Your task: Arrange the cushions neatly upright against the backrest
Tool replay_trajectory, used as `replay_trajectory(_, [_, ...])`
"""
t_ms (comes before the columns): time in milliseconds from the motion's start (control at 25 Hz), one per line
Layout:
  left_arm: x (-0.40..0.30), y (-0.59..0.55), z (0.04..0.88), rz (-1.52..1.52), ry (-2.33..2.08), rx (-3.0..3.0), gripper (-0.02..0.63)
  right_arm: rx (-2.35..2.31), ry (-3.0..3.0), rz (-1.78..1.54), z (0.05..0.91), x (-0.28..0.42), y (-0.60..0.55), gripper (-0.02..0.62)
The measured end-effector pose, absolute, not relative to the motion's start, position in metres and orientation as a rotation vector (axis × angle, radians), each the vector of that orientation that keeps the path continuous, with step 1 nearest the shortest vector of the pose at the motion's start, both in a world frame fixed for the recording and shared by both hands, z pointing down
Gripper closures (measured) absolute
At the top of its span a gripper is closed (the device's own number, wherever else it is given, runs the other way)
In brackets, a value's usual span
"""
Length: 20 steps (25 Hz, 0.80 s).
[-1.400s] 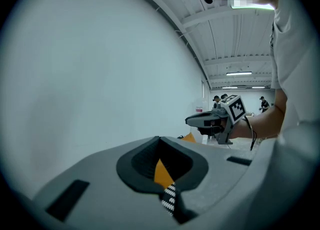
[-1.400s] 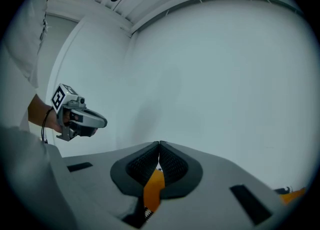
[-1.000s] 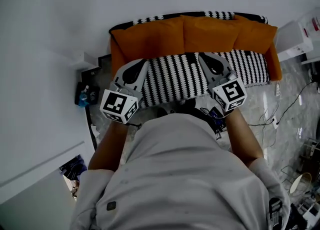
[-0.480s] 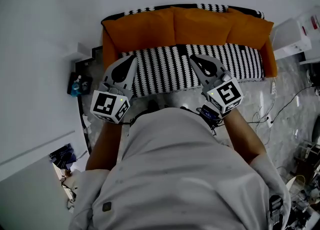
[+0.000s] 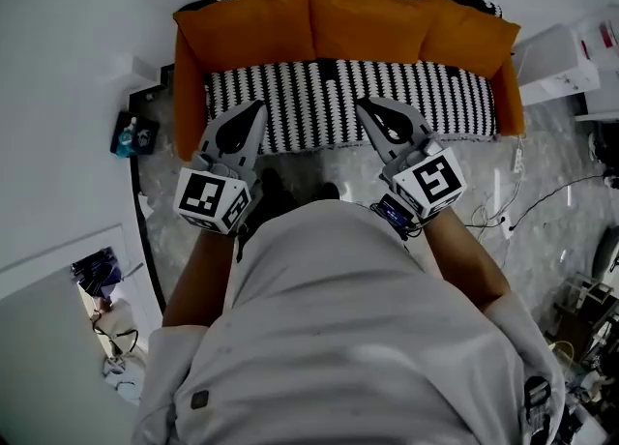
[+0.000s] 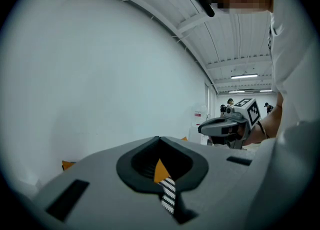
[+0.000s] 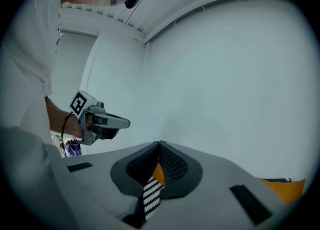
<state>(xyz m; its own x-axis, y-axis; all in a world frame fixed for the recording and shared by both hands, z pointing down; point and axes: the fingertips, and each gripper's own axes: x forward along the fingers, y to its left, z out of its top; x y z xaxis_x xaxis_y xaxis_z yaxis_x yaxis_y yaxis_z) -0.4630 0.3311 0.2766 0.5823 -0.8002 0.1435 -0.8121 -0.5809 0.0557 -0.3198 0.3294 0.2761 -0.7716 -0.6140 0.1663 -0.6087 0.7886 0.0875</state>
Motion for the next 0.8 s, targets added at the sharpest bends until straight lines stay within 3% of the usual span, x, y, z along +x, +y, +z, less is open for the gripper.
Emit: replay_trajectory(800, [-0.434,0.385,0.267,0.14,-1.522,2.625,0.597,0.843,-2.863,-0.061,0.278,-0.295,0.37,0.569])
